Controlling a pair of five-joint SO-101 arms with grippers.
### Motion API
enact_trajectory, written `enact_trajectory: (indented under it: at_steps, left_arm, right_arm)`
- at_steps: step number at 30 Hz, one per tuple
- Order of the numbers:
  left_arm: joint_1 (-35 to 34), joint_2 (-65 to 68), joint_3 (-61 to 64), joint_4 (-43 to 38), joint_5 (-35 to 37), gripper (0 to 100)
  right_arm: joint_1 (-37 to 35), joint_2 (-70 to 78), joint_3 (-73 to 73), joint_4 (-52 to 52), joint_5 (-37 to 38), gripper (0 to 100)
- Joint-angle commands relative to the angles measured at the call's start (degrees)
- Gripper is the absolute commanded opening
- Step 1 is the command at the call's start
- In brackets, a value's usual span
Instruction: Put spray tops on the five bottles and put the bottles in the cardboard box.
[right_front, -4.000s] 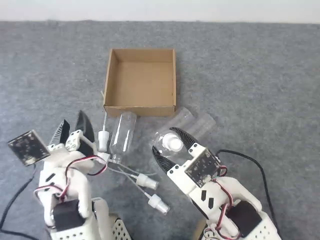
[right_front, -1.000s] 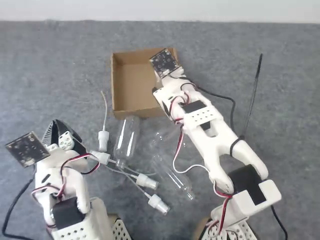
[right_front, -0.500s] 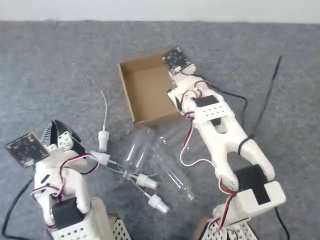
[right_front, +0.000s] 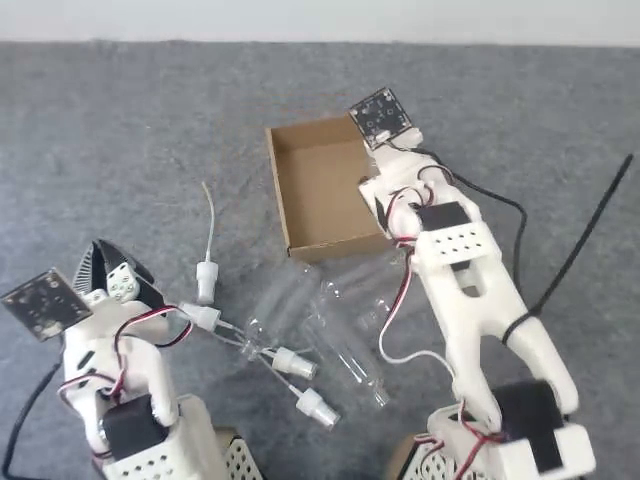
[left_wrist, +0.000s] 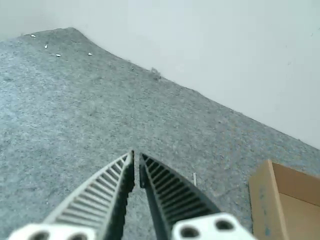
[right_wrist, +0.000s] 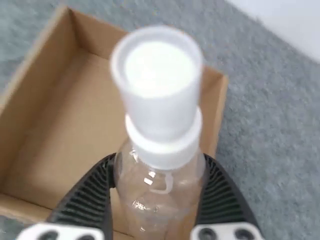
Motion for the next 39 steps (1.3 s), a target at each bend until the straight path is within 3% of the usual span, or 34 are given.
enact_trajectory:
  at_steps: [1,9,17,24,39]
  left_arm:
    - [-0.2,-0.9,-0.6,-1.8,-0.1,1]
    - [-0.3,-0.9,-0.6,-1.7,-0.1,1]
    - [-0.3,-0.9,-0.6,-1.8,-0.1,1]
    - [-0.3,-0.9,-0.6,-1.8,-0.1,1]
    - [-0.3,-0.9,-0.6,-1.8,-0.2,1]
  right_arm:
    - [-3.6,-4.4,-1.1,-5.2,-3.0,0.6]
    - [-7.8,-2.7,-1.2,-15.6,-7.1,0.6]
    - [-9.1,8.7,-4.6,-26.6,-8.7,0.6]
    - [-9.2,21.6,-17.5,-26.2,-16.1,0.6]
    - [-11.4,39.3,-34.4,-26.1,-15.9,0.6]
